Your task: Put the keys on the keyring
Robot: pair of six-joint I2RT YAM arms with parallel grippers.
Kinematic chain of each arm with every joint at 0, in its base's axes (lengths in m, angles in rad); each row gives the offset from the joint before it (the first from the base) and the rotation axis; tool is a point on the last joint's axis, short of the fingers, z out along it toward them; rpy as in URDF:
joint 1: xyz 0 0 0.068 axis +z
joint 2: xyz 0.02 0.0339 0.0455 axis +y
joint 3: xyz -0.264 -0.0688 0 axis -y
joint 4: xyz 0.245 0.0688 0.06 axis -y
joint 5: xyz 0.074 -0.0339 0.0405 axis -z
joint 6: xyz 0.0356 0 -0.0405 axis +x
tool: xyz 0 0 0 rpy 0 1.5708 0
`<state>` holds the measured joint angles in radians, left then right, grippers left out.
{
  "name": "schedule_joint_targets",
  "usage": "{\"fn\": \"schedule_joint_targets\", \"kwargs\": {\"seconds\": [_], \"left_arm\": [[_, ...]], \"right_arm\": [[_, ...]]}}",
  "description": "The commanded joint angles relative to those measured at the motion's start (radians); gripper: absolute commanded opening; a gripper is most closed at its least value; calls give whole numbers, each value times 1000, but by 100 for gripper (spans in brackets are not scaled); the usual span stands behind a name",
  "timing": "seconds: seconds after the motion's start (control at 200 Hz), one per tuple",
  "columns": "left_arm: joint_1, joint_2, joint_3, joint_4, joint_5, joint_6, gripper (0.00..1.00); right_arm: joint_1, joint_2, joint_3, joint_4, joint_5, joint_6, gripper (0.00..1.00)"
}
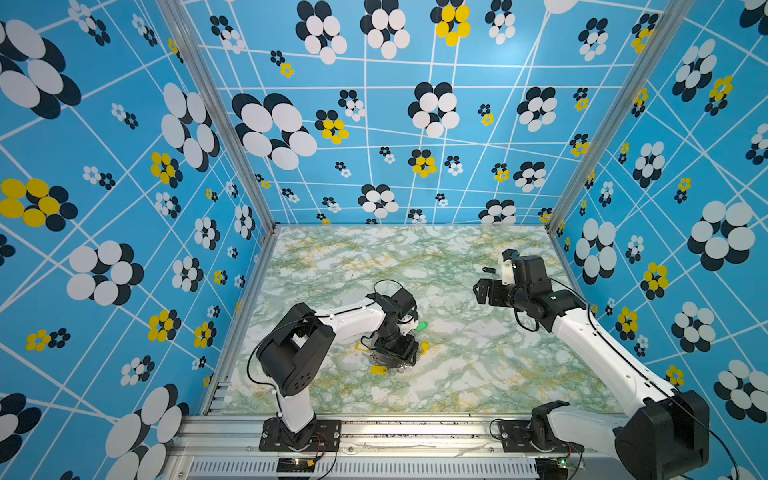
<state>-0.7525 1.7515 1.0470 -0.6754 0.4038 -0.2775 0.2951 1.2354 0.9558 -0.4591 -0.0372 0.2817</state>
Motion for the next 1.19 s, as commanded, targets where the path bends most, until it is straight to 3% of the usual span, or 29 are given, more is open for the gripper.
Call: {"fn": "schedule_joint_targets", "kwargs": {"seconds": [0.0, 0.17, 0.515, 1.189], "left_arm": [[7, -80, -47, 7, -26, -35, 78], [40, -258, -69, 112, -83, -72, 87], [181, -522, -242, 224, -182, -188, 85], [195, -606, -345, 225, -181, -265, 80]], "right_arm": [[48, 56, -16, 36, -67, 14, 99], [150, 159, 12, 58, -157, 8, 98], [342, 313, 49, 27, -358, 55, 75], [524, 426, 78, -42, -440, 293, 43]]}}
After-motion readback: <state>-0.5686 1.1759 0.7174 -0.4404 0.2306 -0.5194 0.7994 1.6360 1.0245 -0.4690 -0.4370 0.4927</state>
